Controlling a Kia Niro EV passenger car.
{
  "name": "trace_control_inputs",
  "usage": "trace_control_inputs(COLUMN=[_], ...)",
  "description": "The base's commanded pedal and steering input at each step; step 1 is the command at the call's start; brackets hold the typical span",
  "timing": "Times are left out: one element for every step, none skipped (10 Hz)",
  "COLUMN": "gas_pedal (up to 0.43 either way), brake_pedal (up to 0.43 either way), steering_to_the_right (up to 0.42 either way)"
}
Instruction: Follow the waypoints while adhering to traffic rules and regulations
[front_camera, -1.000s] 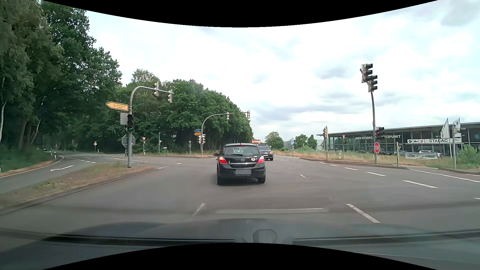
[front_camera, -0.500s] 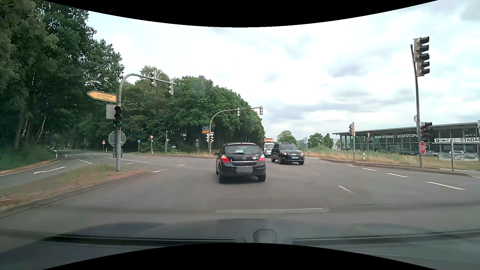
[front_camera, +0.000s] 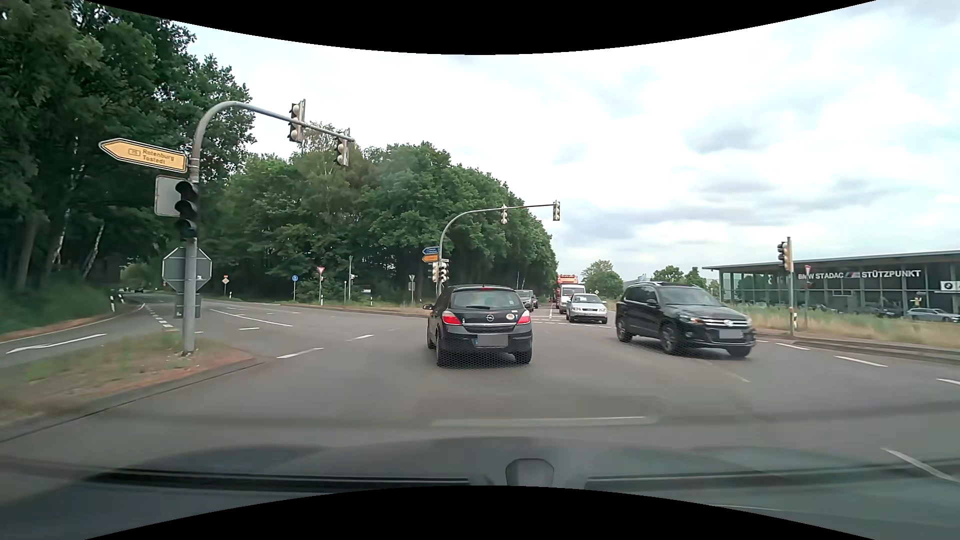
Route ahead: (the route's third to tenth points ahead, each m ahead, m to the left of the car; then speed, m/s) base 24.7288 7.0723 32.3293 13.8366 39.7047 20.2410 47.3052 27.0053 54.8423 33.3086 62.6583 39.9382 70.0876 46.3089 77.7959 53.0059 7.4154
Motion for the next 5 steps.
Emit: trace_control_inputs(gas_pedal=[0.28,0.26,0.248,0.209,0.209], brake_pedal=[0.0,0.0,0.0,0.0,0.0], steering_to_the_right=[-0.075,-0.075,-0.075,-0.075,-0.075])
